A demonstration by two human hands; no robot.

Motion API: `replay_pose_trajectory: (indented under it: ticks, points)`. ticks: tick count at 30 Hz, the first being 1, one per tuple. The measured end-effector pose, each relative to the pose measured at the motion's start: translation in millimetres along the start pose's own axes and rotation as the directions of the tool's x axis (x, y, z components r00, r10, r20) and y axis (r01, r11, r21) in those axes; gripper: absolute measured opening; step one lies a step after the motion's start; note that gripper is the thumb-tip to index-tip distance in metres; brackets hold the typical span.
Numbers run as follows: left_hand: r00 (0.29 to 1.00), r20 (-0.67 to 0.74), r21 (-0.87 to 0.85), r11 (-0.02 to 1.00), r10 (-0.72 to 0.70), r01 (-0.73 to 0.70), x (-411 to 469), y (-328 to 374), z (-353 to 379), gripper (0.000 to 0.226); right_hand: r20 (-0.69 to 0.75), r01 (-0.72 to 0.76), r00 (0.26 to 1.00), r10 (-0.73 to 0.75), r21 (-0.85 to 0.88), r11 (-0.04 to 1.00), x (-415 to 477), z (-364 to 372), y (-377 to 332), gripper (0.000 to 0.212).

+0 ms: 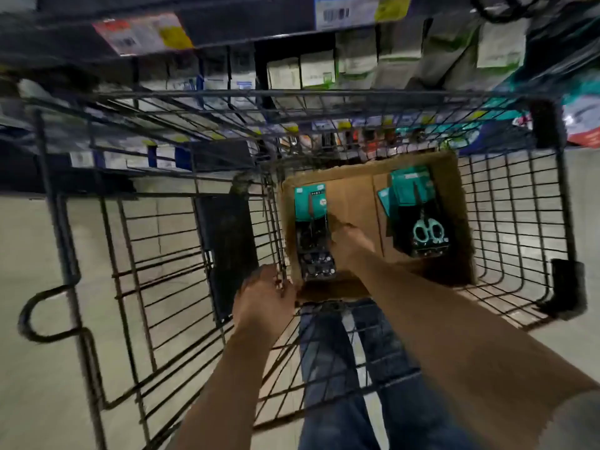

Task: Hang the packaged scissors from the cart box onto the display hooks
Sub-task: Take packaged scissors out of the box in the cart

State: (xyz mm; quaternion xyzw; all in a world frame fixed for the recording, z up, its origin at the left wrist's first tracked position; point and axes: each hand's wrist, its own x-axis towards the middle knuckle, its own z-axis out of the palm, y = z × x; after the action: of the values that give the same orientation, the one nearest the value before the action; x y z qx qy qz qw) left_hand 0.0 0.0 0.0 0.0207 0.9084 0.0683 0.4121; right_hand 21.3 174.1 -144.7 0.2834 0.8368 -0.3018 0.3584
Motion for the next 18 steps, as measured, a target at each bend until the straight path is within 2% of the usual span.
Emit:
replay_pose_trajectory:
  ticks: [5, 10, 14, 15, 18]
  points:
    - [0.994, -0.052, 0.01, 0.996, 0.093, -0.092, 24, -10, 21, 0.035, 0.064, -0.106, 0.992, 0.106, 0.001, 0.994, 24, 30, 6, 0.04]
    - [0.993, -0.028, -0.012, 0.993, 0.118, -0.119, 35, -13, 29, 0.035, 0.016, -0.062, 0.998, 0.061, 0.055, 0.997, 32, 43, 9, 0.041]
    - [0.988, -0.044, -0.019, 0.989, 0.148, -0.149, 38, -13, 31, 0.032, -0.083, -0.052, 0.994, 0.072, 0.217, 0.975, 34, 48, 11, 0.054]
    - [0.988, -0.049, -0.021, 0.988, 0.15, -0.151, 37, -13, 31, 0.033, -0.083, -0.074, 0.991, 0.105, 0.315, 0.946, 36, 48, 9, 0.053]
    - [0.987, -0.055, -0.03, 0.987, 0.153, -0.155, 39, -15, 34, 0.037, 0.018, -0.182, 0.975, 0.223, 0.643, 0.744, 44, 39, -3, 0.033]
